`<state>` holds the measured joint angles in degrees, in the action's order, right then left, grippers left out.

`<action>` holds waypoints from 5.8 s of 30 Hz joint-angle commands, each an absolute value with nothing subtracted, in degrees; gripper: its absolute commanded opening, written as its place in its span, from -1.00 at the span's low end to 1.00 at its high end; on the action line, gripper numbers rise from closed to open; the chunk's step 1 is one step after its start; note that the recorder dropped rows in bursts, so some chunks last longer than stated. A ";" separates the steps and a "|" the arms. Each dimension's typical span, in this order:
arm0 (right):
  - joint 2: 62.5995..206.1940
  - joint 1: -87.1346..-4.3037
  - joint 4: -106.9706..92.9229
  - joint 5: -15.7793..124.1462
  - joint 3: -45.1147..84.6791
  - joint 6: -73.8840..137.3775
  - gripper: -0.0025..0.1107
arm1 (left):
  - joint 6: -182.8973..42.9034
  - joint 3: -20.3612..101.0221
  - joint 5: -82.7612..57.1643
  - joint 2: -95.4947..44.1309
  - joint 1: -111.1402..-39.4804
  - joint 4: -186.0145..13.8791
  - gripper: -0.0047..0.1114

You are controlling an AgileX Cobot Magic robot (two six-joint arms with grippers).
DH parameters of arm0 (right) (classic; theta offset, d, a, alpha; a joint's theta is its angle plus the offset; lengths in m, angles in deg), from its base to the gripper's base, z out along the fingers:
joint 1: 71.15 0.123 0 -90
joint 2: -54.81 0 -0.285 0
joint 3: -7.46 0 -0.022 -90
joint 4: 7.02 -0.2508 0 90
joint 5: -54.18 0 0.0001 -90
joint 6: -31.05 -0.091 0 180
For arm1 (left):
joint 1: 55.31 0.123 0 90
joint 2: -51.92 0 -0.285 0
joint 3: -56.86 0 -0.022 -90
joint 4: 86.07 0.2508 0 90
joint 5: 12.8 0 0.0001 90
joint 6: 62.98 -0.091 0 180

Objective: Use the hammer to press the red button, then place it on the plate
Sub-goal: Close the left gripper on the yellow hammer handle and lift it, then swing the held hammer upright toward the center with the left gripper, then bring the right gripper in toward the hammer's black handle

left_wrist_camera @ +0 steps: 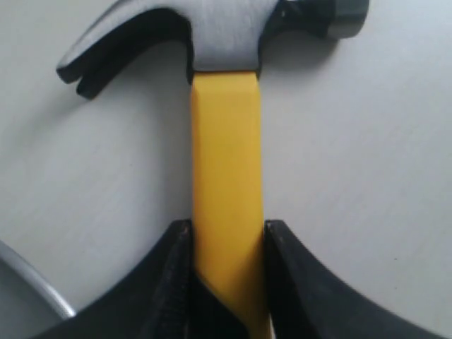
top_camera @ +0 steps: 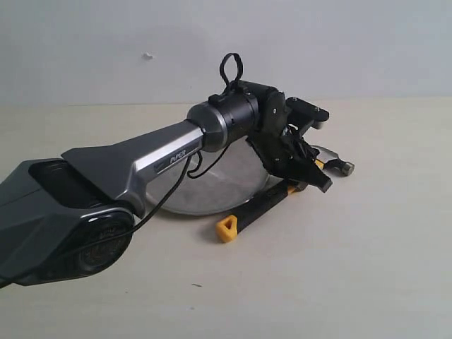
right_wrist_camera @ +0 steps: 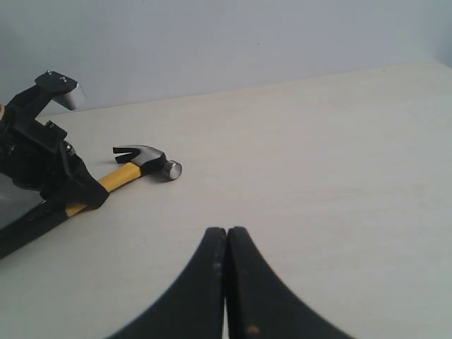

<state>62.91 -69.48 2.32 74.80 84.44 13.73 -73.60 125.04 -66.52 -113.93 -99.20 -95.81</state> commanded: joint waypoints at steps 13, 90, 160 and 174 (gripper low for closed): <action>62.60 -69.77 2.33 74.21 84.68 13.81 -0.96 | -65.32 125.07 -61.50 -107.85 -99.27 -94.05 -0.92; 62.60 -69.77 3.27 73.75 84.68 13.94 -0.96 | -49.15 25.02 43.11 -58.30 -97.74 -81.91 -0.92; 167.02 -34.48 17.53 -15.78 58.04 -22.55 0.08 | -47.99 24.36 38.30 -51.50 -97.26 -86.87 -0.92; 163.01 -34.48 18.34 -15.78 56.44 -21.55 0.08 | -45.10 24.36 37.03 -51.50 -95.96 -86.73 -0.92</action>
<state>163.43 -34.57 18.09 -15.27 57.79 -22.29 -46.99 23.54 32.62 -52.81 -95.97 -86.47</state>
